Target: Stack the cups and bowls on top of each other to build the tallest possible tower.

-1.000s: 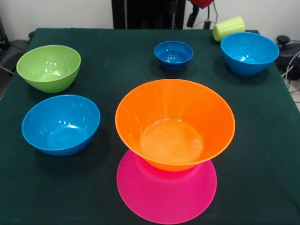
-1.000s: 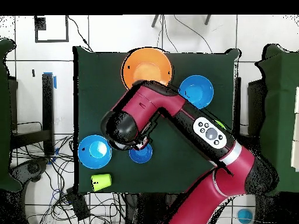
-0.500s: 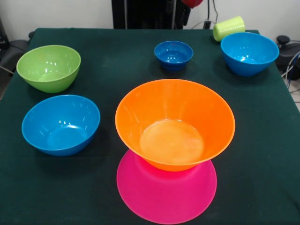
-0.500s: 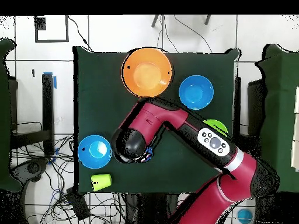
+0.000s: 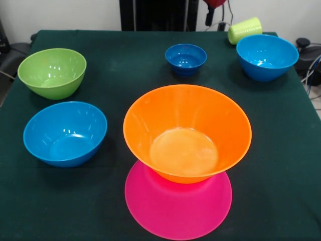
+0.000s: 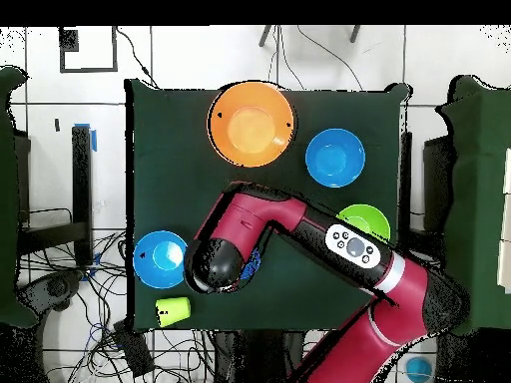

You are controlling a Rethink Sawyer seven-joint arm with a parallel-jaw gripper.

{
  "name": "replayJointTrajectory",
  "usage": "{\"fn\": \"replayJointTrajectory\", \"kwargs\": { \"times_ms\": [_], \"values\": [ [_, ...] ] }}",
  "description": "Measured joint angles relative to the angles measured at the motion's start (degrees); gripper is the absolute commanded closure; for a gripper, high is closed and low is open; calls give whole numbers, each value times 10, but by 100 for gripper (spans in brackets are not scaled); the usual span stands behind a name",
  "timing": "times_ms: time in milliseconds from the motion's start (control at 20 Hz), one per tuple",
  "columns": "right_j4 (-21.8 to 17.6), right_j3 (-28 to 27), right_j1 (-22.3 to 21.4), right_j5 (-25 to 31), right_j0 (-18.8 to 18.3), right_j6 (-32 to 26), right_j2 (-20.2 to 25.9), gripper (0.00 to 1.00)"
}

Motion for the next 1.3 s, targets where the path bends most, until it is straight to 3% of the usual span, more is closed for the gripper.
{"fn": "replayJointTrajectory", "kwargs": {
  "times_ms": [500, 800, 1300],
  "values": [
    [-4, -9, -1, -91, -30, 77, -75, 0],
    [-29, -9, -14, -144, -43, 106, -113, 0],
    [-69, -9, -51, -213, -54, 110, -152, 0]
  ]
}}
